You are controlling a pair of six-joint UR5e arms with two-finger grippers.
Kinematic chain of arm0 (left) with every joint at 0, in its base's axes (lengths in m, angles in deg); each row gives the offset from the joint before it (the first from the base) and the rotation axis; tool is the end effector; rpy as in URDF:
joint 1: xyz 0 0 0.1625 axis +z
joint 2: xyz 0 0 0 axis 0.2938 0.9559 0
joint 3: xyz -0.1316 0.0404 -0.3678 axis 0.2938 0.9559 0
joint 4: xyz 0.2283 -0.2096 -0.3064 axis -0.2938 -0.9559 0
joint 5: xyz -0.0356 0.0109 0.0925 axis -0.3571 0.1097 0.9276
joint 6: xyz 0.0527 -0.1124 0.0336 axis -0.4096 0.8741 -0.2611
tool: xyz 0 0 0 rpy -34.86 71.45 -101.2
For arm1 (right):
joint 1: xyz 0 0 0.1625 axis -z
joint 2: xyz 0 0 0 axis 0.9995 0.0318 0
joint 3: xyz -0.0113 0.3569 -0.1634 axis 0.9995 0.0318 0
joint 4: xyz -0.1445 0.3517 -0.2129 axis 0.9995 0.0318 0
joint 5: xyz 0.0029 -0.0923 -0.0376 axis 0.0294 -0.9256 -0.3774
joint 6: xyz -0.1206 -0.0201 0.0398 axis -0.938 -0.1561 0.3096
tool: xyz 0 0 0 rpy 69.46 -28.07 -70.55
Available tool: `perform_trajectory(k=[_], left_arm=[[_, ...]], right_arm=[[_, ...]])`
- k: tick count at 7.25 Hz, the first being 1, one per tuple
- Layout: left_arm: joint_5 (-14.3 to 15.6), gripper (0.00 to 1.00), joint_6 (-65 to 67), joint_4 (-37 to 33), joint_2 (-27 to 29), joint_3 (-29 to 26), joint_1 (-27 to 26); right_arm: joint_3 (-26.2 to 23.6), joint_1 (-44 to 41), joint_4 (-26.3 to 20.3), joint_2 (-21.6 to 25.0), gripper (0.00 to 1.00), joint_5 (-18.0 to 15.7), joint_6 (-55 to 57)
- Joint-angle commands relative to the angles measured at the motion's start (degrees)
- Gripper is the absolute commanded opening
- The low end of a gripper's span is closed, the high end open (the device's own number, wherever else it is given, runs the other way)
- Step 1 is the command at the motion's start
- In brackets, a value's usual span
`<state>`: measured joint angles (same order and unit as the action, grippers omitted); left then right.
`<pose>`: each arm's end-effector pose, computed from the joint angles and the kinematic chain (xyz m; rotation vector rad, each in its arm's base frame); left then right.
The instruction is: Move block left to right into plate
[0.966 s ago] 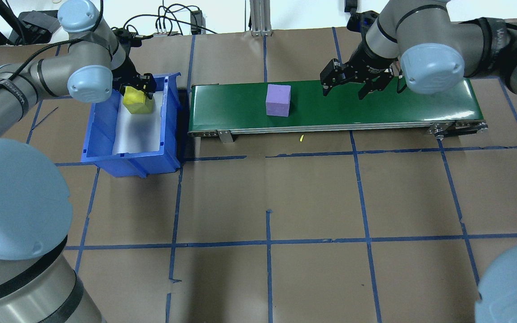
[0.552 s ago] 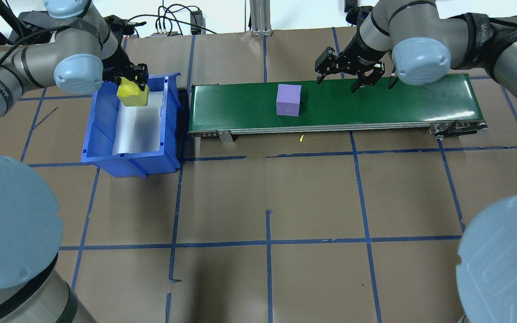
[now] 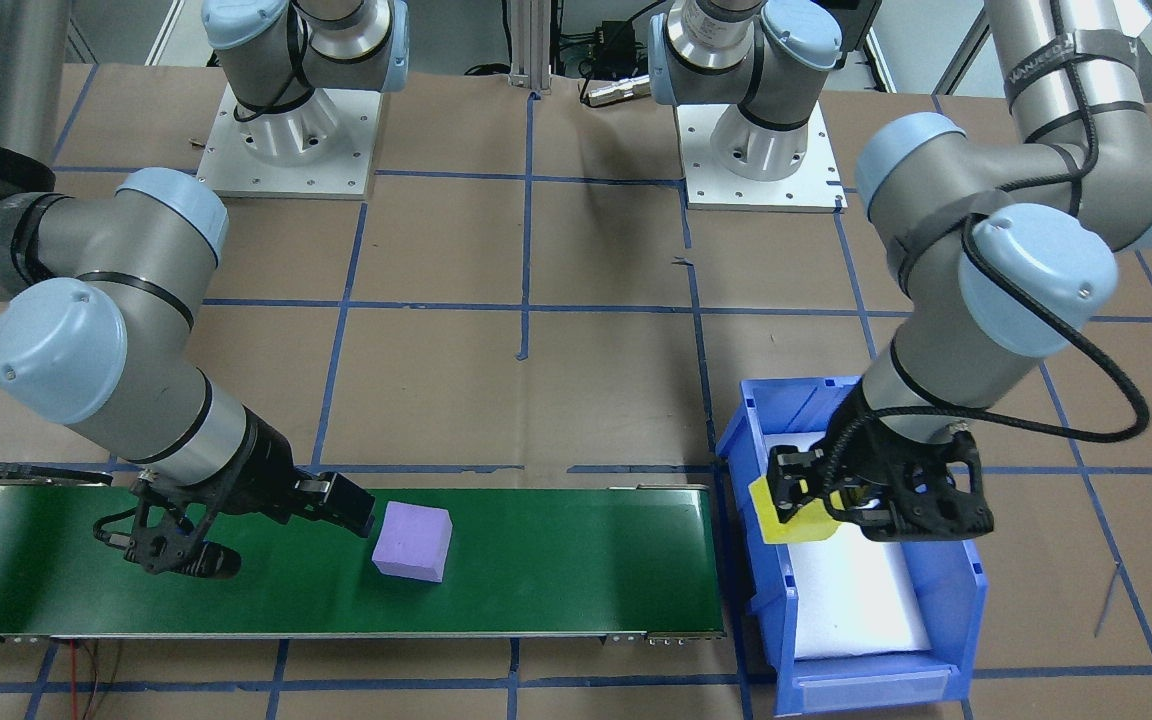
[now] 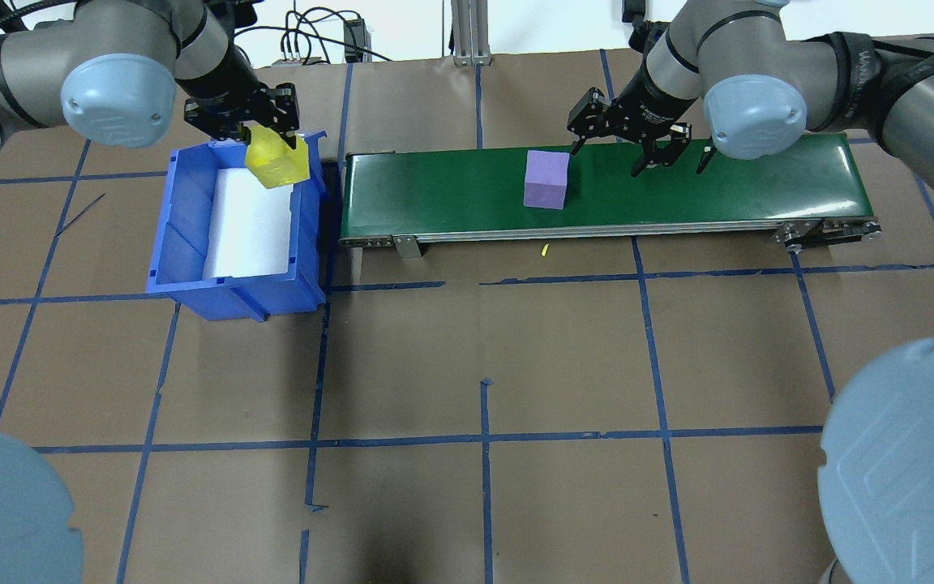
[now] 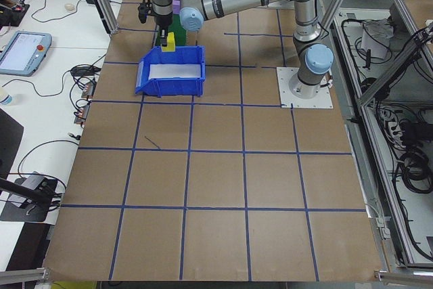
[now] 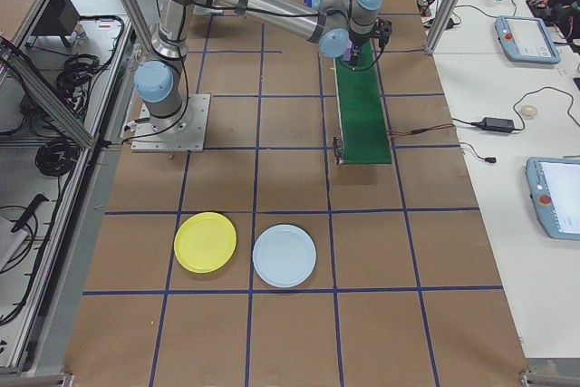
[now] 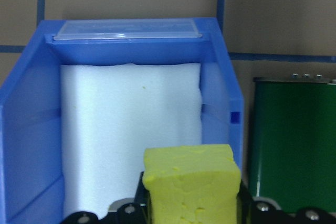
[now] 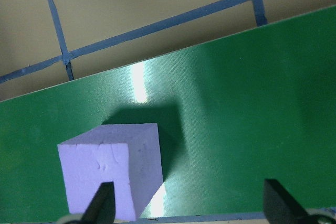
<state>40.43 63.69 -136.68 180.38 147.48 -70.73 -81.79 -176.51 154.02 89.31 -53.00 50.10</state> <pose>-0.1200 -0.6605 0.3046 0.0654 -3.0451 0.1988 0.1527 -0.6608 0.2372 0.3510 2.8097 -0.0479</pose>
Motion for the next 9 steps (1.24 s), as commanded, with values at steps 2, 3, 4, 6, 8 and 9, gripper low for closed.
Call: perform_trajectory(k=[2, 3, 4, 6, 8, 9], left_arm=[[0.75, 0.22, 2.02, 7.5, 3.43, 0.34, -6.75], [4.23, 0.22, 2.28, 10.25, 5.63, 0.34, -8.59], [5.92, 0.23, 2.2, 10.45, 6.09, 0.43, -9.65], [5.85, 0.23, 2.55, 11.41, 7.4, 0.96, -9.75], [5.15, 0.39, 2.03, 16.41, 9.78, 1.13, -9.84], [5.06, 0.83, 1.76, 16.69, 10.13, 1.22, -9.84]], right_arm=[[-0.09, 0.0, 0.53, -0.46, 1.0, 0.02, 1.27], [0.0, 0.0, 1.41, -0.81, 1.0, 0.02, 1.27], [-0.09, 0.0, 2.63, -1.69, 1.0, 0.28, 1.27], [-0.18, 0.0, 2.65, -1.7, 1.0, 0.37, 1.71], [-1.31, 0.0, 2.82, -1.96, 1.0, 0.28, 1.71], [-2.88, 0.0, 4.47, -2.74, 0.93, -0.67, 1.19]])
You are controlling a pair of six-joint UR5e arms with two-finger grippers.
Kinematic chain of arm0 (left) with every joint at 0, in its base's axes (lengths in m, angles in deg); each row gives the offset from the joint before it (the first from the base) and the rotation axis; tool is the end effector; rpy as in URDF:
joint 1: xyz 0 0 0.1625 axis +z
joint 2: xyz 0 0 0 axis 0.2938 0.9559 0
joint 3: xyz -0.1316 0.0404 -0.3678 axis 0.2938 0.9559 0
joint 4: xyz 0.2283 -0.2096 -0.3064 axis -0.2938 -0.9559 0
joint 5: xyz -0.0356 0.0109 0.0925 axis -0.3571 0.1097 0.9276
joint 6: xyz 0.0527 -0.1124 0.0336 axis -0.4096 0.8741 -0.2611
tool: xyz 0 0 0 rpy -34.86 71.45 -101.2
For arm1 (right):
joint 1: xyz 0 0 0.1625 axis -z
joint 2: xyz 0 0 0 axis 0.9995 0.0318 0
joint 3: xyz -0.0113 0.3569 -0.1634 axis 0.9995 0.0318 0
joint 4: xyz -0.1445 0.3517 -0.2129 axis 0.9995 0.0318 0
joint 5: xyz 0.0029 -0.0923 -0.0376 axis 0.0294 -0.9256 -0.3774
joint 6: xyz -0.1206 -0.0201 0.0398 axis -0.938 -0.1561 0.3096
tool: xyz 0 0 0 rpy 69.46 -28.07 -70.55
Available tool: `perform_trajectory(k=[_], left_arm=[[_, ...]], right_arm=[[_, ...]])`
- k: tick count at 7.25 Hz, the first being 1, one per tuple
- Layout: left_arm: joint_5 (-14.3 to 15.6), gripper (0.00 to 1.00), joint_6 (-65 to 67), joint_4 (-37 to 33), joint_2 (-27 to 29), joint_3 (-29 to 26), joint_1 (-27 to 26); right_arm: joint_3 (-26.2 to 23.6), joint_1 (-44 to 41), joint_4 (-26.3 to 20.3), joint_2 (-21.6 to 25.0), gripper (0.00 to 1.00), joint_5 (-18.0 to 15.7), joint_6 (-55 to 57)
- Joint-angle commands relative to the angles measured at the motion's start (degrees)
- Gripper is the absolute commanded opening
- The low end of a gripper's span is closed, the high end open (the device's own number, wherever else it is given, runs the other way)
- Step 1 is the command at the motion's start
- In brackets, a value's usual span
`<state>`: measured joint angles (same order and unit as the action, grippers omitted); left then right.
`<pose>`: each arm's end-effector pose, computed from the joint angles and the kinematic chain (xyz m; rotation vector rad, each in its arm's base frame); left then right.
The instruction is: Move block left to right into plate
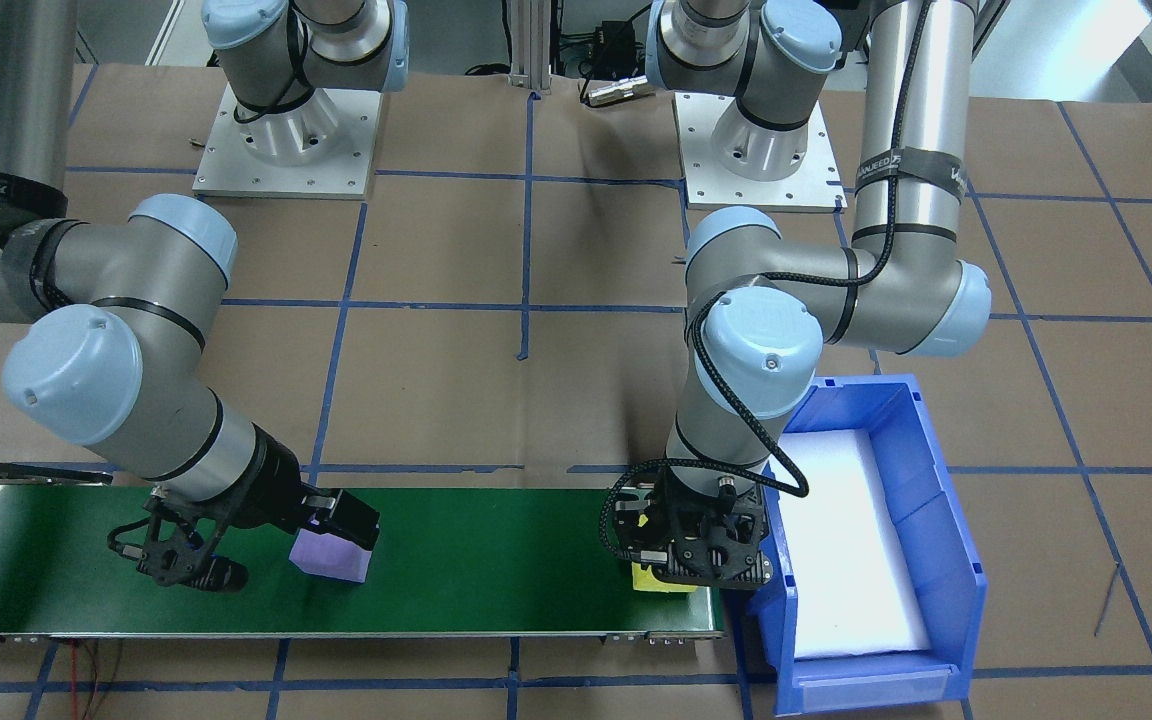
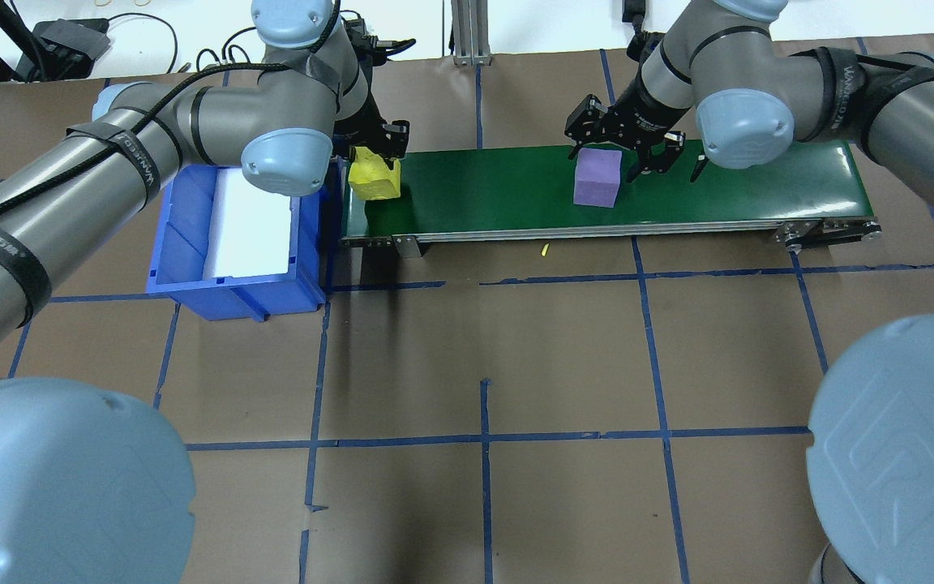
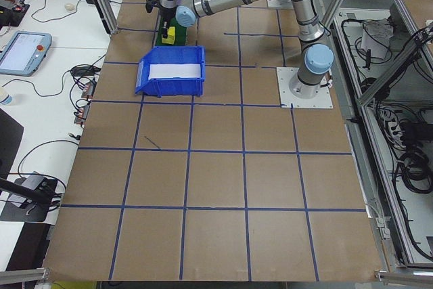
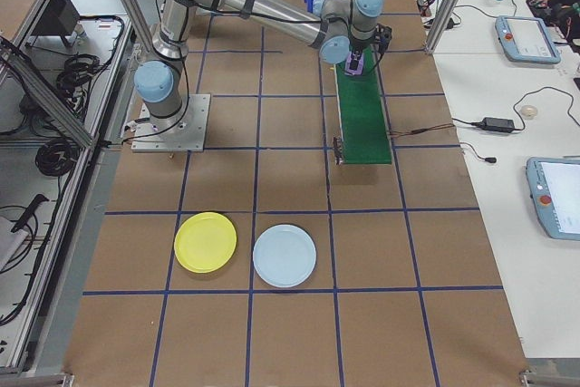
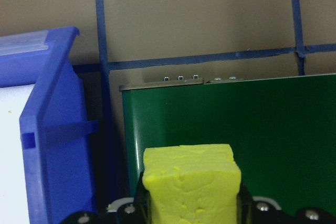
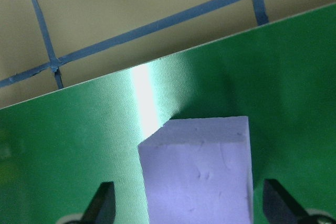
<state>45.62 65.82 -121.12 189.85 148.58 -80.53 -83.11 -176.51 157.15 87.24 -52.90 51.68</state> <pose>-0.2245 -0.6726 0.2150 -0.1320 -3.1005 0.3353 0.1528 -0.6626 0.2082 0.3904 2.8030 -0.0351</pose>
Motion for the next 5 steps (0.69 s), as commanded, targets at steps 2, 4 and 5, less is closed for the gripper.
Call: perform_trajectory(k=[2, 4, 5], left_arm=[[0.65, 1.0, -3.54, -0.61, -3.7, 0.63, -0.03], [0.83, 1.0, -3.45, -13.48, -12.46, 0.37, 0.4], [1.01, 1.0, -3.62, -20.68, -18.35, 0.64, 1.28]], right_arm=[[-1.49, 0.0, 2.33, -0.08, 0.27, -6.28, -2.32], [-0.96, 1.66, 1.89, 3.95, 0.27, -14.6, -13.86], [-1.83, 4.45, -0.81, 7.02, 0.28, -18.41, -23.68]])
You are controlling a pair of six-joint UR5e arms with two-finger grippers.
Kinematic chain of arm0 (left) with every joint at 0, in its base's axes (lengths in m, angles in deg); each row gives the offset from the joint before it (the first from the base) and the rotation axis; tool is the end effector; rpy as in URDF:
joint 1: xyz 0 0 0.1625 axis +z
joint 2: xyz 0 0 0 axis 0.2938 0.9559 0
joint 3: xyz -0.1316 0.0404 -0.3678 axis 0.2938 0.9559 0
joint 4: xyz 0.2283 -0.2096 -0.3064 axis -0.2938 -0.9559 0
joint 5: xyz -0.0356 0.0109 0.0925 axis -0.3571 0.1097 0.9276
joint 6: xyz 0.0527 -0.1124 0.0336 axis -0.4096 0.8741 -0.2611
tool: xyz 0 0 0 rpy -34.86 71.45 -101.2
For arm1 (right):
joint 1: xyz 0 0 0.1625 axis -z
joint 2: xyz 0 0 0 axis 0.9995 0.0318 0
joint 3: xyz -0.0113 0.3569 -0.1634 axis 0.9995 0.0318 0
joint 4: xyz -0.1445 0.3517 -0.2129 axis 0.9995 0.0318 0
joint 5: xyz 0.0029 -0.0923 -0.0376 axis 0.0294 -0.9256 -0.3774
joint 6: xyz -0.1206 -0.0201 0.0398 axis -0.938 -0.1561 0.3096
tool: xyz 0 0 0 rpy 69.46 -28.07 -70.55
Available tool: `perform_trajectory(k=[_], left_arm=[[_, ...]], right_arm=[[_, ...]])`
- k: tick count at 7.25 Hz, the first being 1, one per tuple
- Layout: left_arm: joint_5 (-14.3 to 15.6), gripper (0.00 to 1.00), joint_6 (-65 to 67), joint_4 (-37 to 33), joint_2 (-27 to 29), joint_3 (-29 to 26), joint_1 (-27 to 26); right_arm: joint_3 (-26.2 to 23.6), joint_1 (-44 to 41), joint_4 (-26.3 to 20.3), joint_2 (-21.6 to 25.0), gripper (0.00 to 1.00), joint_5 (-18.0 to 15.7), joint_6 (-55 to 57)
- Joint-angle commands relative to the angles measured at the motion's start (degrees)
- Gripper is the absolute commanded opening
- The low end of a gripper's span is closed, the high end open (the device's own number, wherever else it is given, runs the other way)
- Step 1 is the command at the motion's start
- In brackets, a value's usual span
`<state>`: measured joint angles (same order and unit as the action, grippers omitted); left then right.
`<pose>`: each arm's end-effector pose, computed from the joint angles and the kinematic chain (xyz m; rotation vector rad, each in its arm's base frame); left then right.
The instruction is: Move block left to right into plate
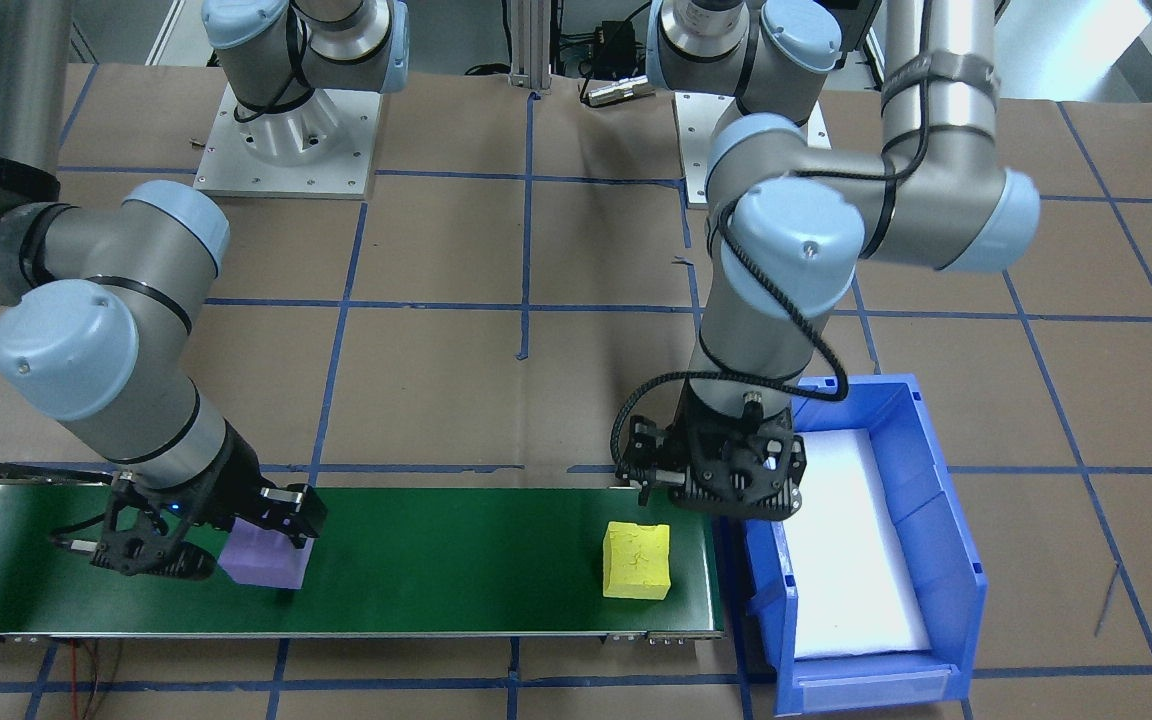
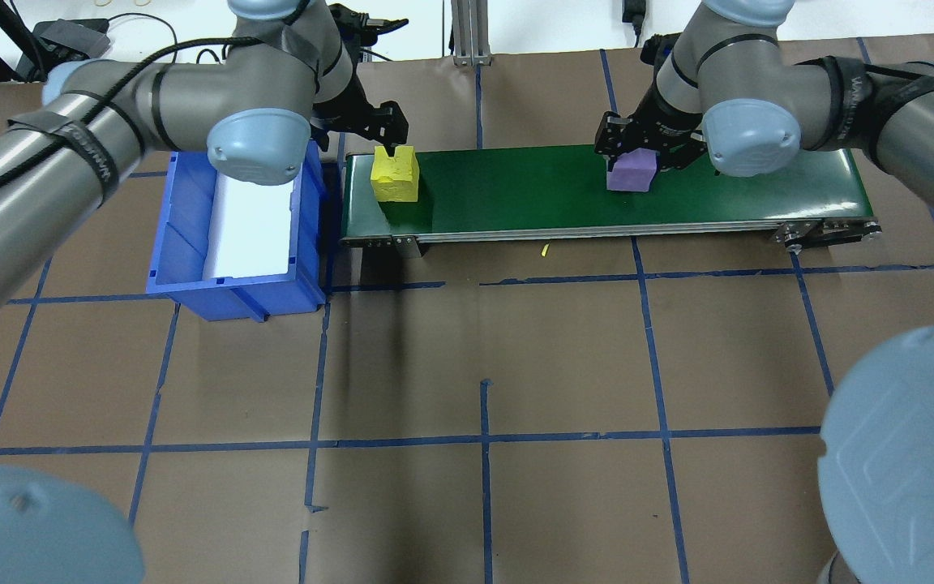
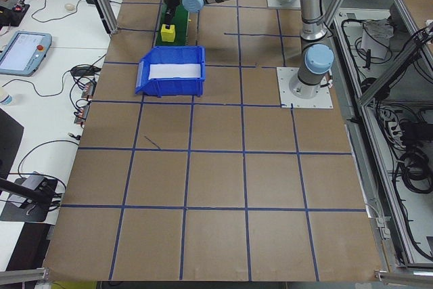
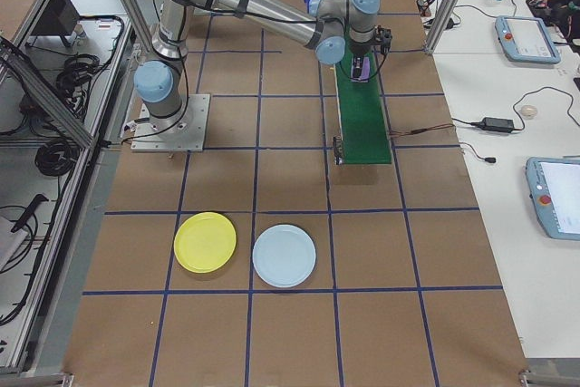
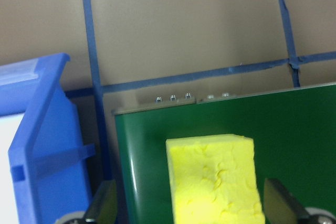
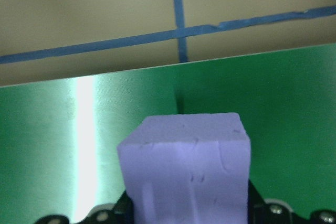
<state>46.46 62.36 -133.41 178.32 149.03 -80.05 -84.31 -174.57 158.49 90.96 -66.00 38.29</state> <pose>-0.2113 -0.6291 0.3203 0.2117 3.1165 -0.3064 0.1020 -0.6587 0.2376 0.1243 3.0574 -0.1980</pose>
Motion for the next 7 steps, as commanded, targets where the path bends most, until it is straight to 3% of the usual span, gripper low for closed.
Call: perform_trajectory(k=[1, 3, 5, 7], left_arm=[[0.17, 1.0, -0.25, -14.63, -11.14, 0.19, 3.16], [-0.09, 1.0, -1.04, -22.31, -18.01, 0.71, 7.47], [-0.18, 1.0, -1.04, -22.62, -21.37, 4.84, 7.92], [0.17, 1.0, -1.04, -22.69, -22.69, 5.9, 7.84]], right_arm=[[-2.03, 7.15, -4.62, 5.86, 0.28, -5.61, -19.17], [-4.14, 20.92, -6.47, 7.99, 0.28, -6.66, -43.05], [-5.12, 35.43, -6.05, 7.82, 0.28, -6.75, -66.44], [-5.21, 46.87, -5.52, 5.9, 0.34, -6.84, -77.31]])
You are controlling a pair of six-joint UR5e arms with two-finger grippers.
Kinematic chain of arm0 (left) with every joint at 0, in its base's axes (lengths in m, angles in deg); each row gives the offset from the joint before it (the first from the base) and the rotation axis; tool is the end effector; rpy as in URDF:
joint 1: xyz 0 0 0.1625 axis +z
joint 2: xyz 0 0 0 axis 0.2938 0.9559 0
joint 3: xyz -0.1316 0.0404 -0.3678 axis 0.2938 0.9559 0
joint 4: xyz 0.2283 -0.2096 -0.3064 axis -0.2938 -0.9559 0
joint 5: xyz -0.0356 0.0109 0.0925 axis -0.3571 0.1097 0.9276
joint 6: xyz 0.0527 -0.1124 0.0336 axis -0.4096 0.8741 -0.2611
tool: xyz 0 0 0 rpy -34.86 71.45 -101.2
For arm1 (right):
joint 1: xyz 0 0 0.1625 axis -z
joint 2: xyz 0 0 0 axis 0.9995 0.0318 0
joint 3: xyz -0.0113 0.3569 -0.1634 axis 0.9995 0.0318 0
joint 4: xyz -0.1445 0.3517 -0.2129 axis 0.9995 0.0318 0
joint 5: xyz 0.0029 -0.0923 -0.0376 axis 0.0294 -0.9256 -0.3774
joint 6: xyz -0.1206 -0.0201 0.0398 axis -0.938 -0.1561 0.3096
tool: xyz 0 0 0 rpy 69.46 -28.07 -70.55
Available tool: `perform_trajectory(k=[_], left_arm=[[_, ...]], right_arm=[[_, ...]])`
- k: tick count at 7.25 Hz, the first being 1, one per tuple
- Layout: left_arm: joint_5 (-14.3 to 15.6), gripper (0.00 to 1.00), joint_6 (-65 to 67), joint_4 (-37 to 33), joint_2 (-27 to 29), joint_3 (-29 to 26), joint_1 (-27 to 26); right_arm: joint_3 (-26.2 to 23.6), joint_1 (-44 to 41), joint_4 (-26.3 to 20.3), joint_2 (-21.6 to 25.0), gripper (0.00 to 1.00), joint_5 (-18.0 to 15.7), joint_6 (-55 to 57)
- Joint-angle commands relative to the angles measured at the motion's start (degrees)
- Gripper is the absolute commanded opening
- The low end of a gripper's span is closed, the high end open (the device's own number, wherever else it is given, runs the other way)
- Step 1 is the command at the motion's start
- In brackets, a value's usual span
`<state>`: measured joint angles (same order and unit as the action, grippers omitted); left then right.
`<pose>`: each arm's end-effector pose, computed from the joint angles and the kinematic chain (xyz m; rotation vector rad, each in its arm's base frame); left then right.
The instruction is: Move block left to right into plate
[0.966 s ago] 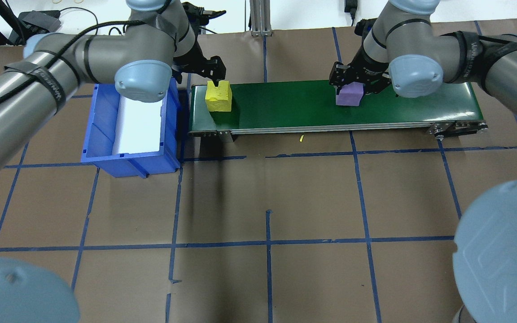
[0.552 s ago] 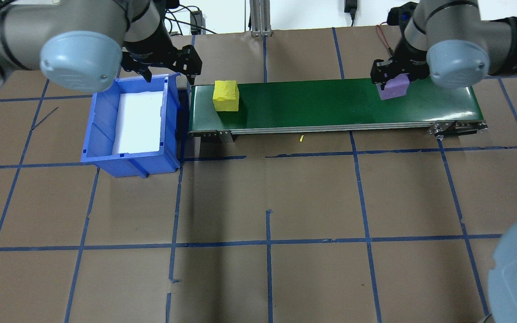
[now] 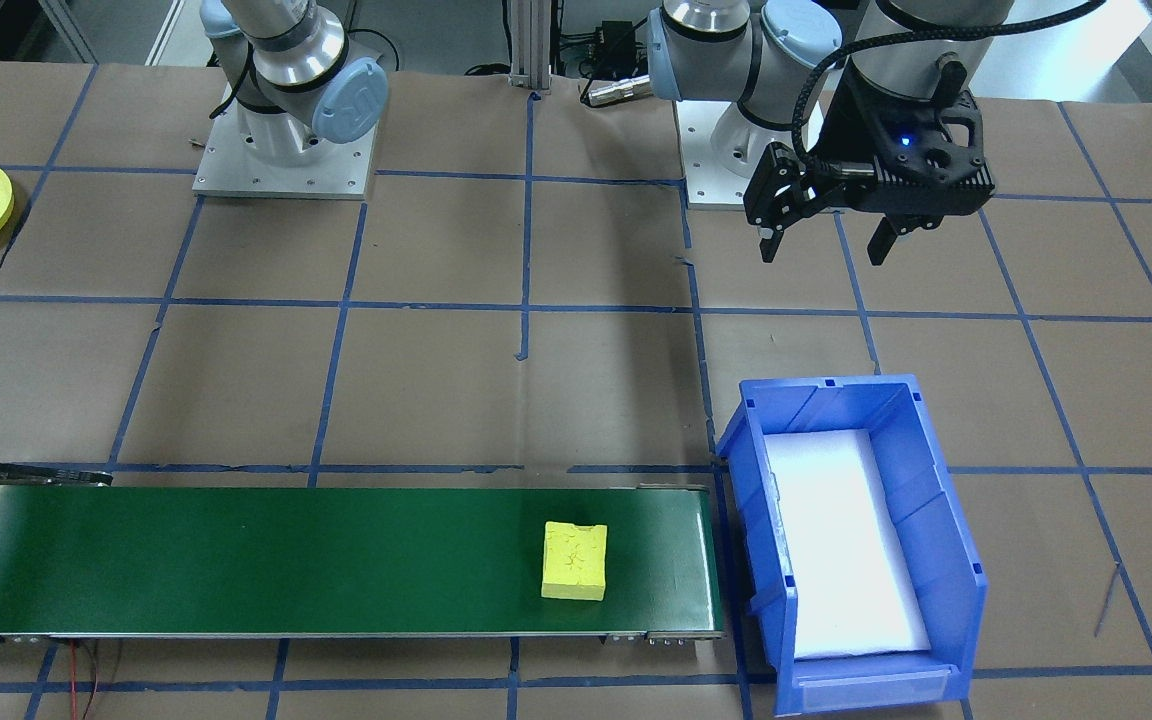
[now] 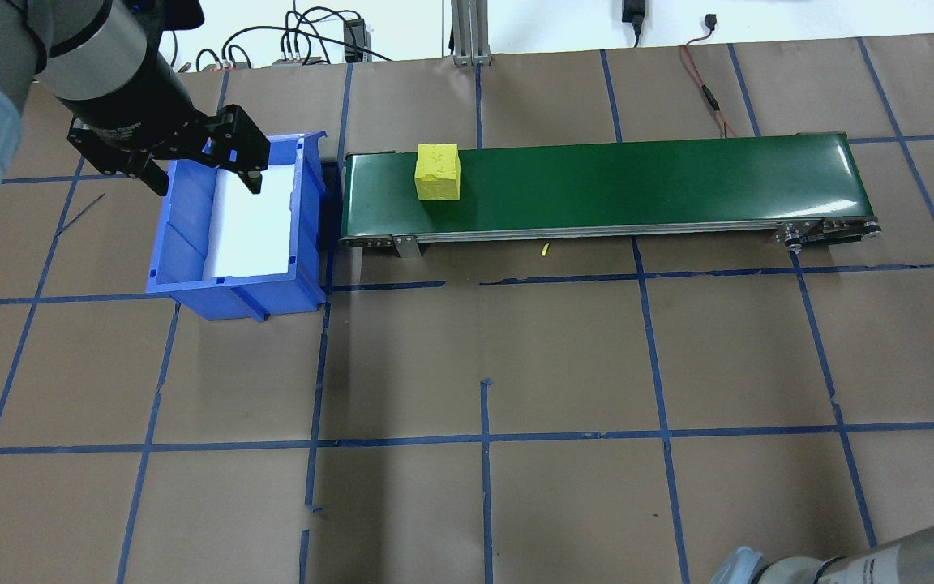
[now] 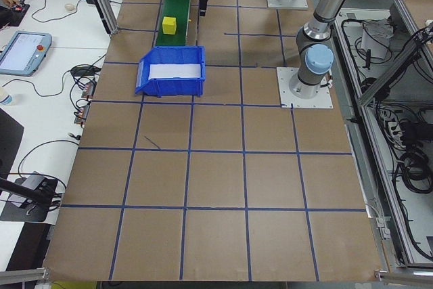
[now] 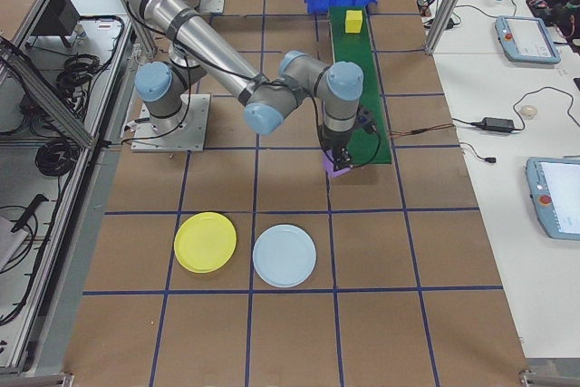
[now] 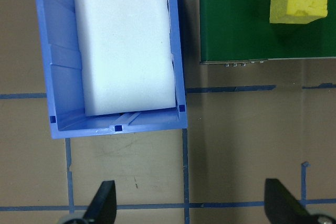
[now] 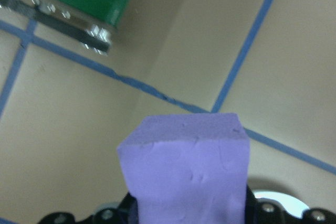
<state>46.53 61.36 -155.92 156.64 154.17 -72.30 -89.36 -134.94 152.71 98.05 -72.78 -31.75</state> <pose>-0.1259 -0.5077 0.4472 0.0289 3.1213 -0.1415 -0.3202 -0.5274 0.2603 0.6742 -2.9923 0.0024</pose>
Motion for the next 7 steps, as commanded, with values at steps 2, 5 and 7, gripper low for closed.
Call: perform_trajectory(k=[2, 5, 7], left_arm=[[-0.86, 1.0, -2.22, -1.15, -1.2, 0.33, 0.52], [-0.68, 1.0, -2.68, -2.47, -1.02, 0.06, 2.44], [-0.43, 1.0, -2.59, -3.7, -1.11, 0.15, 2.19]], right_arm=[[-0.33, 16.83, 7.76, -8.02, 0.36, 0.3, -15.62], [-0.42, 18.99, 12.21, -12.63, 1.0, 0.74, -16.28], [-0.16, 19.07, 12.04, -11.41, 1.0, 0.9, -15.23]])
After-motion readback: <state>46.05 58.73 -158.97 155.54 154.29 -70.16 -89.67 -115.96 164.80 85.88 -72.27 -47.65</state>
